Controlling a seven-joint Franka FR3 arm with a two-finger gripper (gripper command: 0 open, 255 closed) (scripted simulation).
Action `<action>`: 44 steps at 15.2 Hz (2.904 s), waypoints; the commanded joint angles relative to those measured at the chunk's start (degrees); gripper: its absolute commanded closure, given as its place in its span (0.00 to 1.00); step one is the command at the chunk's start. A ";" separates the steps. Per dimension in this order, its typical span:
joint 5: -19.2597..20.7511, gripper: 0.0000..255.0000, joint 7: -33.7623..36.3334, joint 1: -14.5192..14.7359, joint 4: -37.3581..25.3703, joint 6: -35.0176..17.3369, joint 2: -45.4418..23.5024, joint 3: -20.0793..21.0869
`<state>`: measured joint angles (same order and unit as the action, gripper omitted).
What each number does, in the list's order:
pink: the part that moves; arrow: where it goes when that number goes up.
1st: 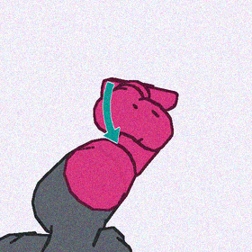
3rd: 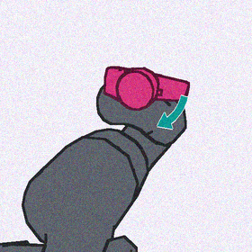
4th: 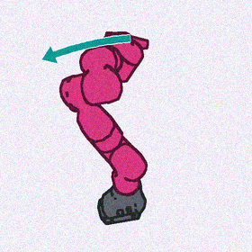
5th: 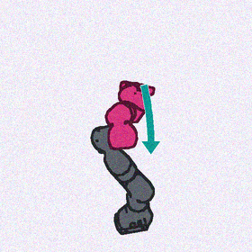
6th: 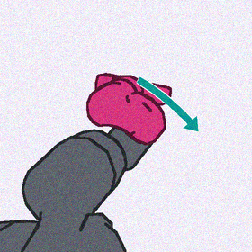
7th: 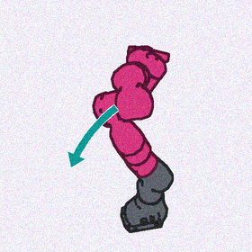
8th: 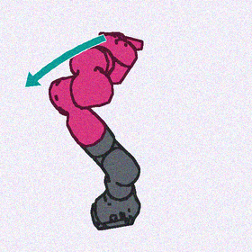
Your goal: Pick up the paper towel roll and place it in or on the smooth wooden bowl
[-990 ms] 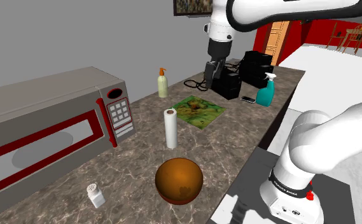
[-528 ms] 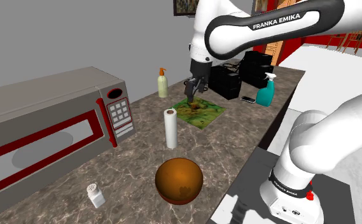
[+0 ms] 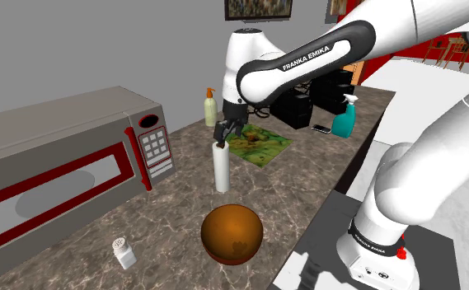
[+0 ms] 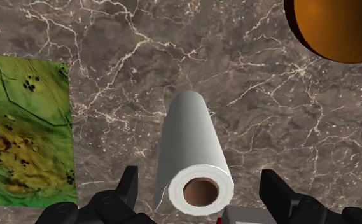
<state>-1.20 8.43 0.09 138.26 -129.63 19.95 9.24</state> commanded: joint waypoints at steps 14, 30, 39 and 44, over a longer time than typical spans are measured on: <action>0.79 0.00 1.63 -0.30 1.49 -7.80 -5.98 0.90; 0.42 1.00 1.24 -0.20 -0.81 -3.65 -4.11 0.66; 0.05 1.00 0.74 -0.12 -5.67 3.65 -1.65 0.26; -0.04 1.00 0.56 -0.13 -8.77 7.62 -0.77 0.08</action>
<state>-1.21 9.00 -0.04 130.05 -122.79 18.98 9.35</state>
